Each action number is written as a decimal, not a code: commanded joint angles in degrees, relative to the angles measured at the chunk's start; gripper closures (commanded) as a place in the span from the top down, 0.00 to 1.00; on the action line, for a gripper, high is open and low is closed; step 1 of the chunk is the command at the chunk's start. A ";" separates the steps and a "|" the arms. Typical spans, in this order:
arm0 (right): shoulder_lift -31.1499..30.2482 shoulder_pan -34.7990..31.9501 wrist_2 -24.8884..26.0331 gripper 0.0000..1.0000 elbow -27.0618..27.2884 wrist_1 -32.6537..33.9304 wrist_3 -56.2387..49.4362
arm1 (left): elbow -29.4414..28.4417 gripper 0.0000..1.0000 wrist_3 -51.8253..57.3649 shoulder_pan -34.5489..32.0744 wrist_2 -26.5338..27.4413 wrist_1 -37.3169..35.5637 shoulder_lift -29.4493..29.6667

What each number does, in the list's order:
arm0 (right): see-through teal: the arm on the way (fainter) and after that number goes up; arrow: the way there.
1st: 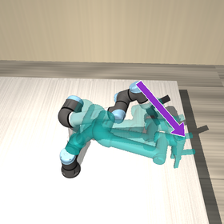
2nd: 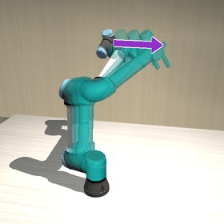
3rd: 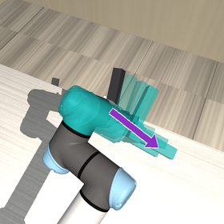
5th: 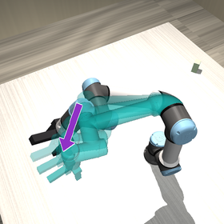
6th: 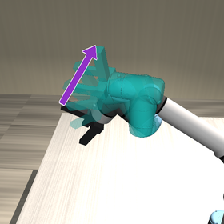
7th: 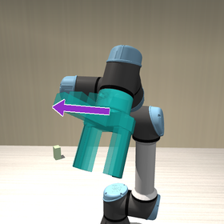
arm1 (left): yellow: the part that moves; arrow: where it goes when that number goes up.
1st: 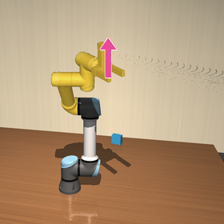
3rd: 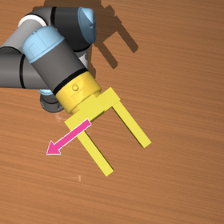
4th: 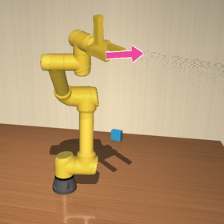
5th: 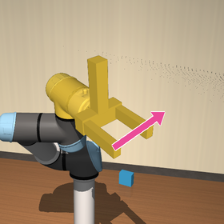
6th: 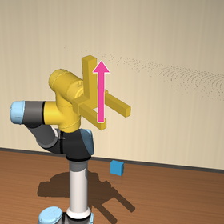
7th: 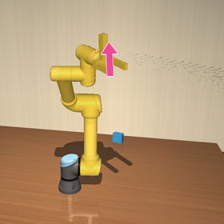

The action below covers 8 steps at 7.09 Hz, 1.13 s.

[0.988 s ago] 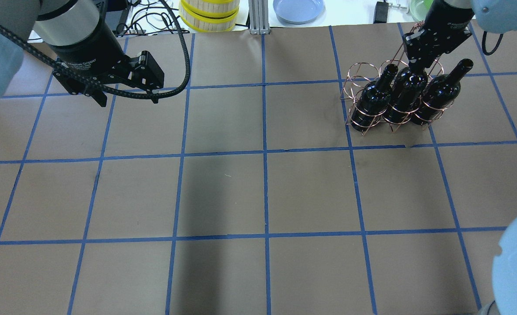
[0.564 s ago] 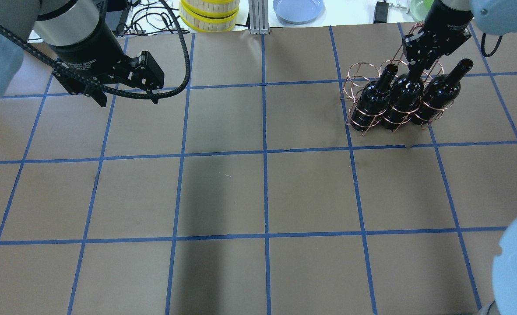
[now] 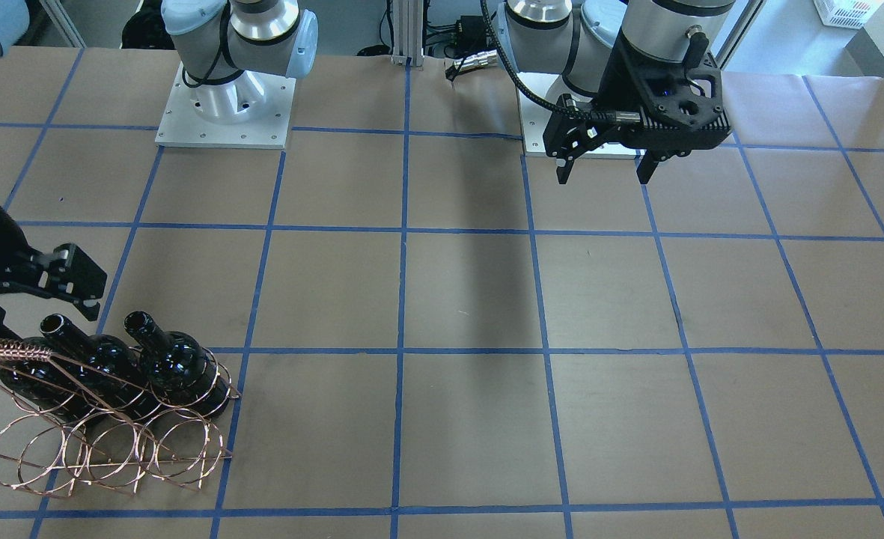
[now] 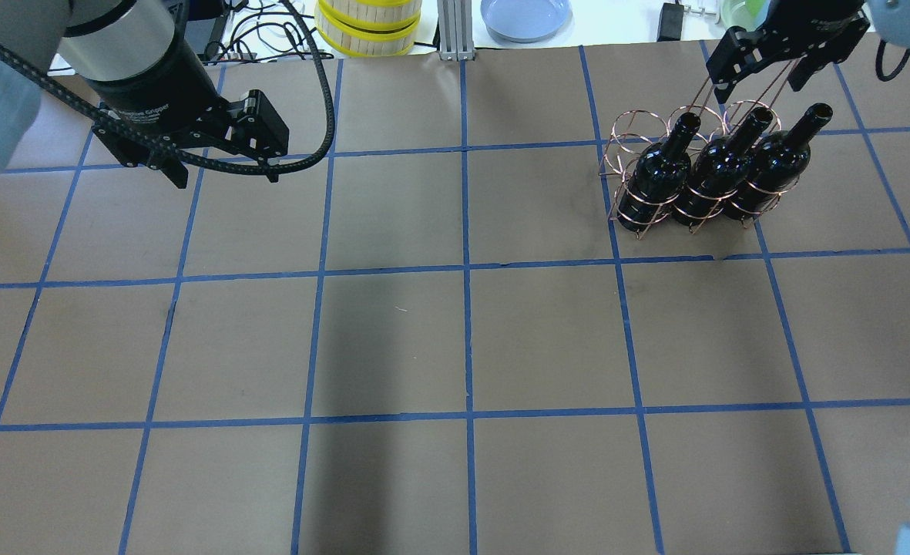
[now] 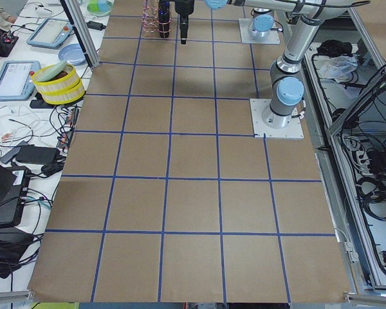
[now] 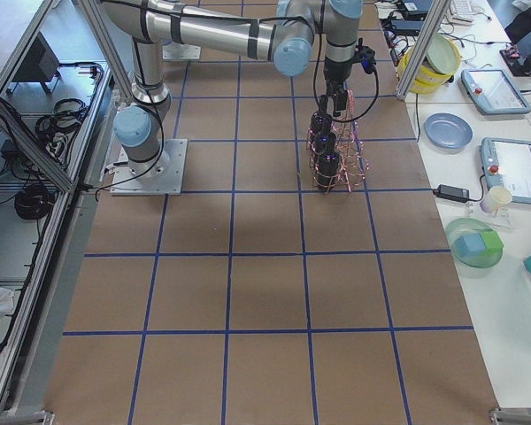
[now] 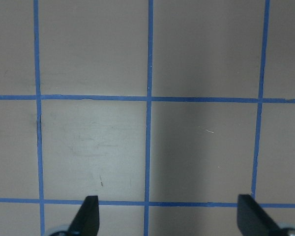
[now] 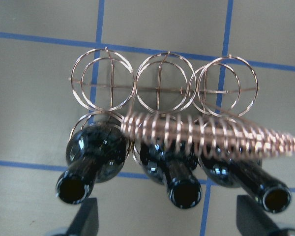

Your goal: Place wine into wine basket

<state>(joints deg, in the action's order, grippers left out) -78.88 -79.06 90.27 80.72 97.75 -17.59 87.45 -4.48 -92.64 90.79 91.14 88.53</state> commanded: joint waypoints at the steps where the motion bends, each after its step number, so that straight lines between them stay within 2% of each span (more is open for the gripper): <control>1: -9.67 -0.04 -0.97 1.00 -0.12 -10.08 0.62 | 0.00 1.00 0.00 0.00 0.00 0.00 -0.03; 2: -12.84 -0.47 -1.15 1.00 -0.12 -15.09 2.89 | 0.00 1.00 0.00 0.00 0.00 0.00 -0.03; 3: -12.70 -3.26 -0.37 1.00 0.23 -17.23 4.39 | 0.00 1.00 0.00 0.00 0.09 0.09 -0.03; 4: -12.35 -6.95 -1.05 1.00 0.93 -16.81 9.71 | 0.00 1.00 0.00 0.00 0.09 0.00 -0.03; 6: -10.43 -17.57 -1.06 1.00 1.11 -11.04 23.07 | 0.00 1.00 0.00 0.00 0.09 0.09 -0.03; 8: -9.10 -18.06 -0.97 1.00 1.37 -9.08 21.91 | 0.00 1.00 0.00 0.00 0.09 0.00 -0.03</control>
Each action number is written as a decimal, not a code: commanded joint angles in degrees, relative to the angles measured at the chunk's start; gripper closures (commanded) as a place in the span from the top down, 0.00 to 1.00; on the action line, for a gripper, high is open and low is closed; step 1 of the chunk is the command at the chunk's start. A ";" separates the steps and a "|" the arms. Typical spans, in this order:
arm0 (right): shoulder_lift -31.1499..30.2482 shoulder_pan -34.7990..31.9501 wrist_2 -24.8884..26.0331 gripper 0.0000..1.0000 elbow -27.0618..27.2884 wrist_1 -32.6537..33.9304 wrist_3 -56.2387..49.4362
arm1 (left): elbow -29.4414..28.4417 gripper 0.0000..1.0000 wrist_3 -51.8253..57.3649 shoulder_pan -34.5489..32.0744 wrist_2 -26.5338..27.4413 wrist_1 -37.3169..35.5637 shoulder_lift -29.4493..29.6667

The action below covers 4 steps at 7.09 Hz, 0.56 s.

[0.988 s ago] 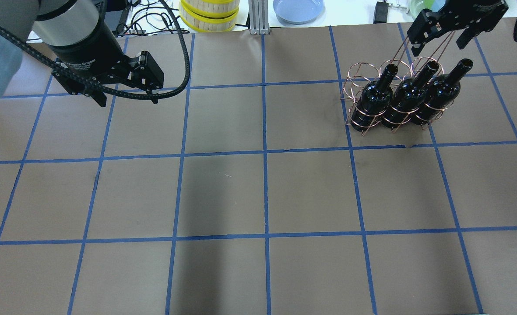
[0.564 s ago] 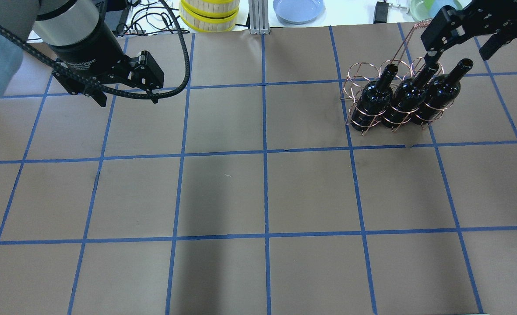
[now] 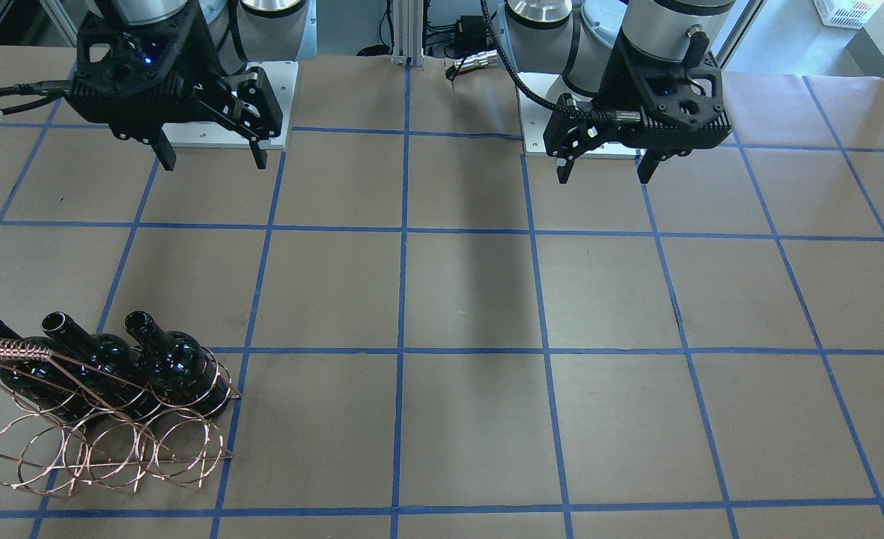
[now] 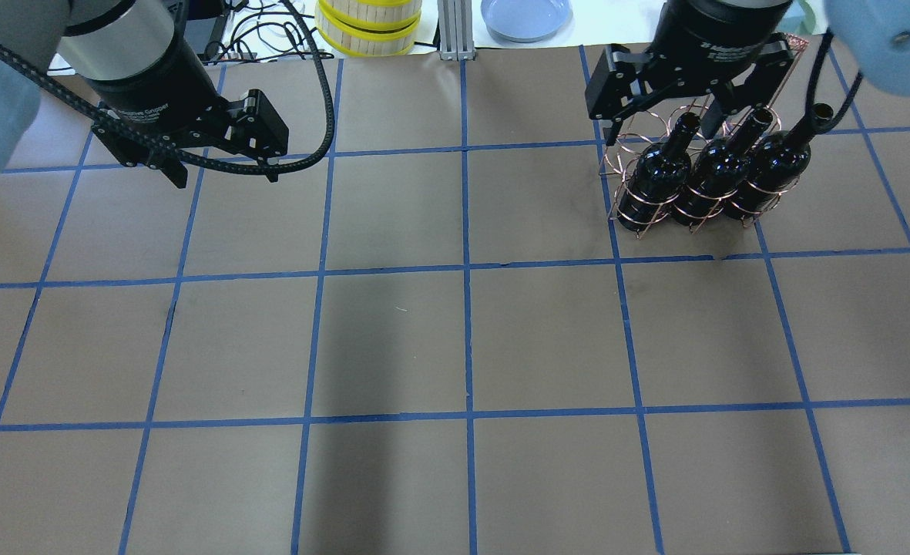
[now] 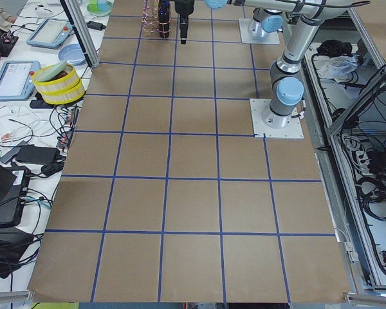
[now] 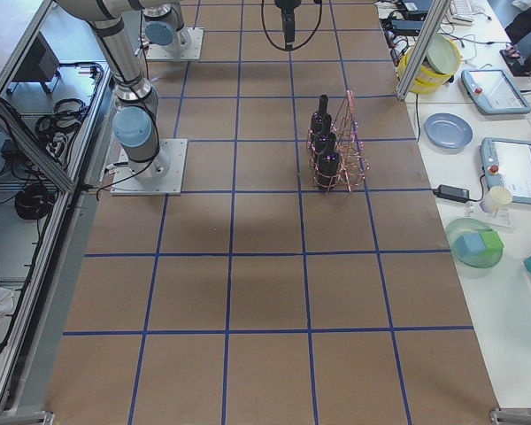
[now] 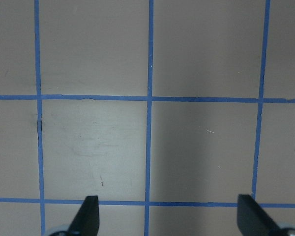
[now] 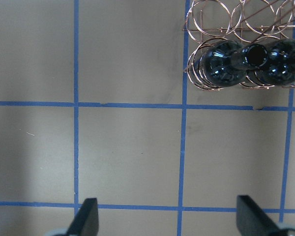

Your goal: Place wine into wine basket

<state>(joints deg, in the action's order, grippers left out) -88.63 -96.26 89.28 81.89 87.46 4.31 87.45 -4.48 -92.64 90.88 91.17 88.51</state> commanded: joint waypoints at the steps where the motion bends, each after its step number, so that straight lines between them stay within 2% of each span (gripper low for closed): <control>1: 0.74 -0.86 -0.07 1.00 1.16 2.01 -0.53 | 0.00 1.00 0.00 0.00 0.00 0.06 -0.09; 3: 0.48 0.54 0.63 1.00 2.04 3.25 -8.83 | 0.09 1.00 0.00 0.00 0.00 0.07 -0.09; 4: 0.48 0.55 0.28 1.00 2.39 3.42 -8.62 | 0.09 1.00 0.00 0.00 0.00 0.07 -0.18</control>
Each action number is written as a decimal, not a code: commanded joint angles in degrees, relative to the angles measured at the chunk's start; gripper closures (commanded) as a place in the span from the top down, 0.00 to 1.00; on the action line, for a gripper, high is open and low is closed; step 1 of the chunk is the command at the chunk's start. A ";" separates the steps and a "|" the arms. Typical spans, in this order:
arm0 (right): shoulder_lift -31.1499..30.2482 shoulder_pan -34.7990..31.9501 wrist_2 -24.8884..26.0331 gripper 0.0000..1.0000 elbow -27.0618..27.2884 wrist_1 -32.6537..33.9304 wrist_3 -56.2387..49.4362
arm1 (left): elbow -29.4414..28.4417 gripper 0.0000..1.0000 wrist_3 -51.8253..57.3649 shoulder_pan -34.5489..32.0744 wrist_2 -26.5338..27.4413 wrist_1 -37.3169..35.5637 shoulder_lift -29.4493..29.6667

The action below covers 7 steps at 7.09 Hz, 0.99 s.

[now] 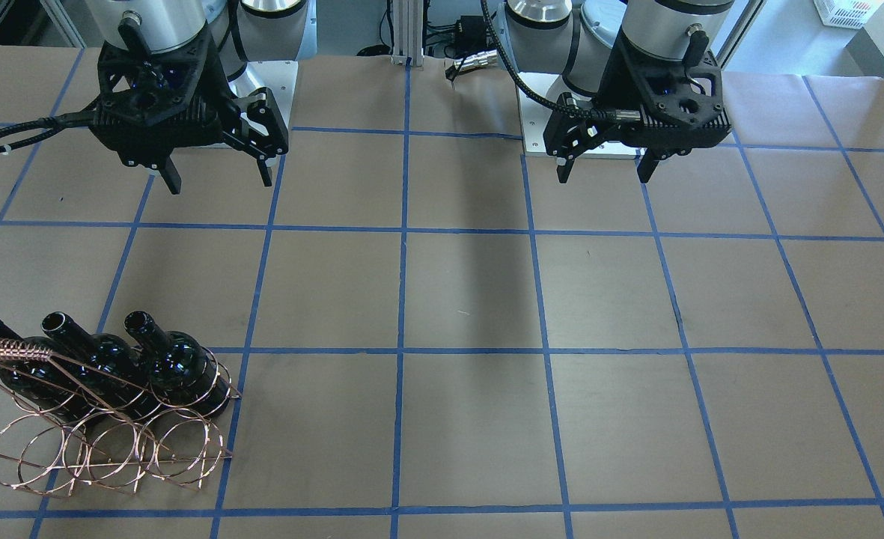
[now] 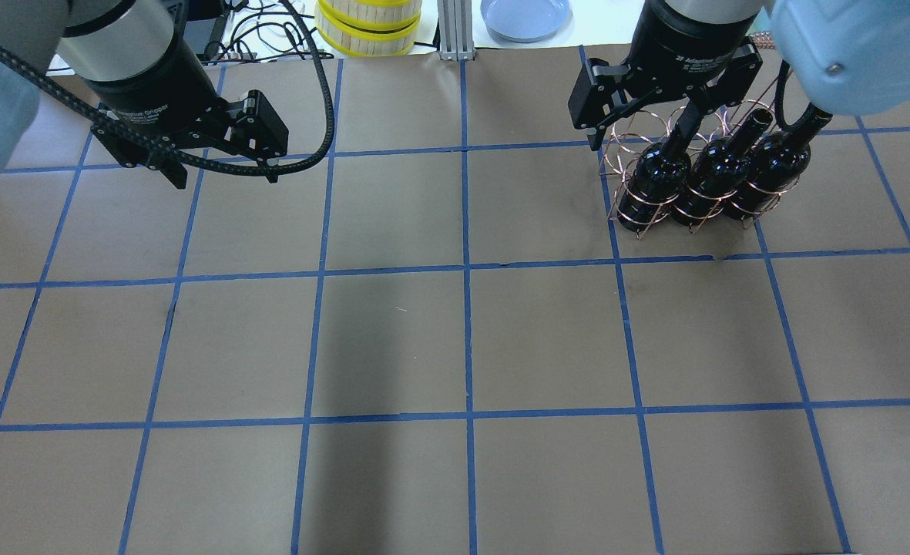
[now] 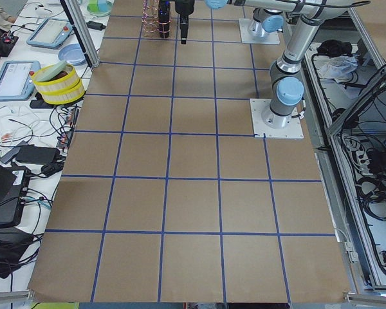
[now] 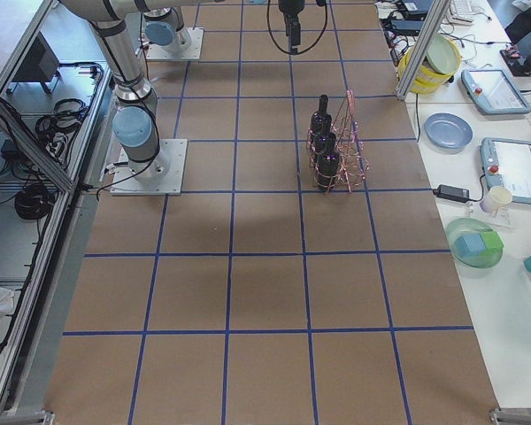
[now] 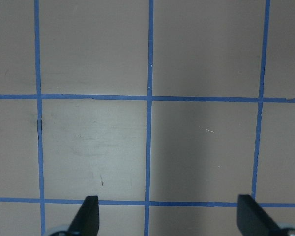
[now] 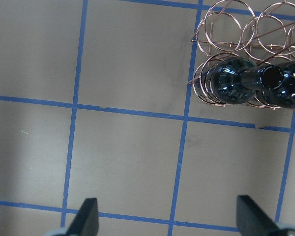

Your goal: Place wine into wine basket

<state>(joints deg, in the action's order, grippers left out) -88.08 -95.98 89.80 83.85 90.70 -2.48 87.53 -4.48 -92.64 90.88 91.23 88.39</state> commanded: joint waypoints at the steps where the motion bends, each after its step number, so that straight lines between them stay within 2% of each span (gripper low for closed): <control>1: 0.01 0.36 -0.24 1.00 0.44 0.27 -2.69 | 0.01 1.00 0.09 0.00 0.09 0.00 -0.06; 7: -0.34 0.36 0.29 1.00 0.44 0.01 -1.82 | -0.07 0.98 0.18 0.17 -0.09 -0.79 0.02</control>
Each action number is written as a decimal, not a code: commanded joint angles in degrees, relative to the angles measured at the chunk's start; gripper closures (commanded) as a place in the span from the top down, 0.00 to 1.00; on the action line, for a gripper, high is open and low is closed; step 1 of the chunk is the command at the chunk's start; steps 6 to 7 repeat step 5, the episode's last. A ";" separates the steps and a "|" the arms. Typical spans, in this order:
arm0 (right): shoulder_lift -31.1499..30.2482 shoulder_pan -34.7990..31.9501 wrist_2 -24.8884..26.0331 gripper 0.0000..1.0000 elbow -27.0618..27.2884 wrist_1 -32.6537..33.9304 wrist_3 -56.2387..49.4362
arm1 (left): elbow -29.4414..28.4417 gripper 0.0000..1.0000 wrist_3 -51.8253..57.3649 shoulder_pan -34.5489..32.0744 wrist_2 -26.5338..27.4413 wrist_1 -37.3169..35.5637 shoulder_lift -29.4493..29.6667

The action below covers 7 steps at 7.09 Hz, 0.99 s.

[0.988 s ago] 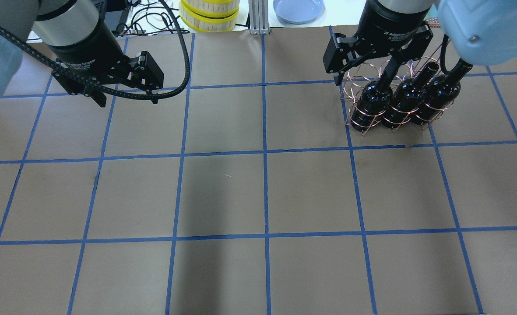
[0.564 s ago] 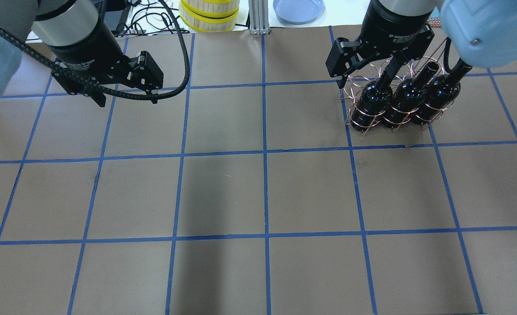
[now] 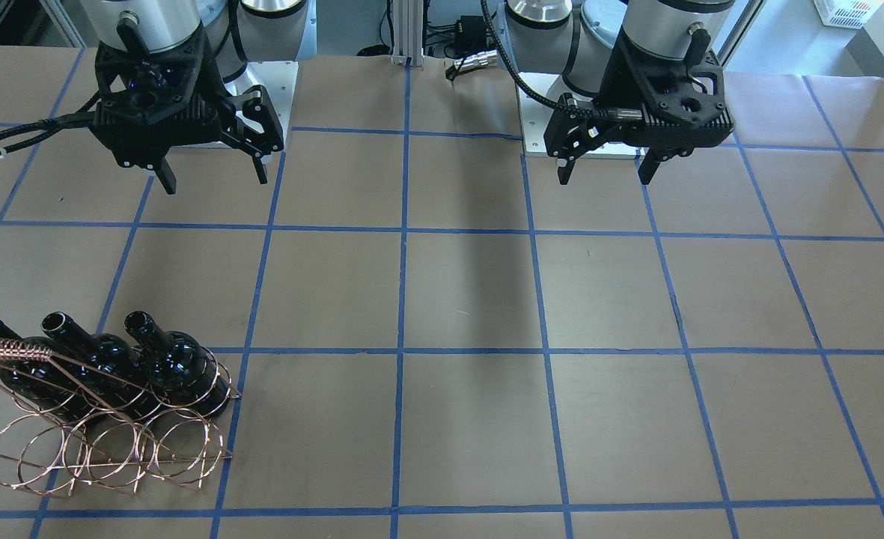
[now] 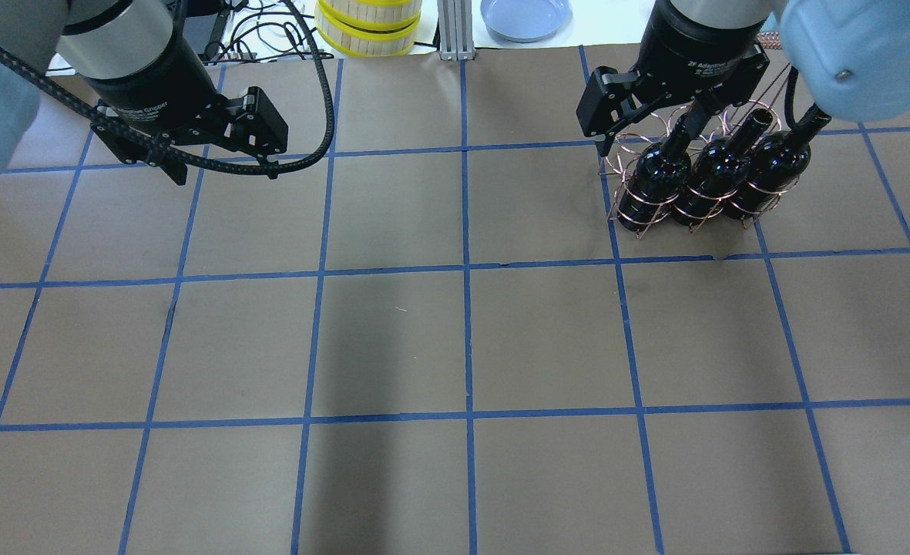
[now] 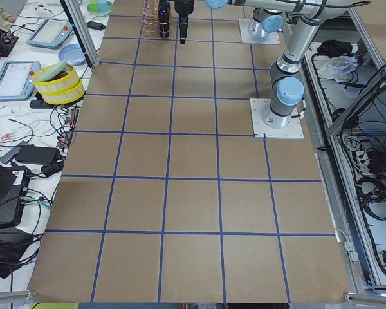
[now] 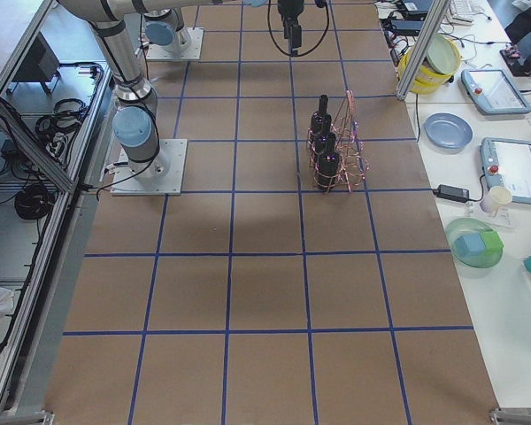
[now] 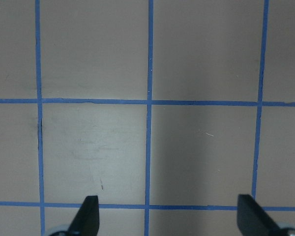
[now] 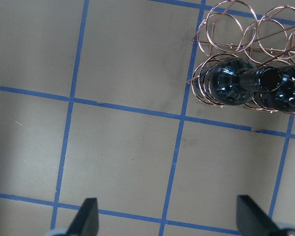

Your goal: Place wine into wine basket

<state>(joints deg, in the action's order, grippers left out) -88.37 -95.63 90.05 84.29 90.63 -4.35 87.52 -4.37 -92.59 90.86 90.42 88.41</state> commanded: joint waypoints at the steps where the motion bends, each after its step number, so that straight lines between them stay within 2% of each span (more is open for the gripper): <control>1: -0.05 0.00 0.22 1.00 0.00 -0.10 0.05 | -0.07 0.98 2.50 0.30 -0.15 -0.16 0.01; 7: -0.05 0.00 -0.05 1.00 0.00 0.69 0.05 | -0.07 0.99 4.29 0.22 -0.15 -0.16 -0.08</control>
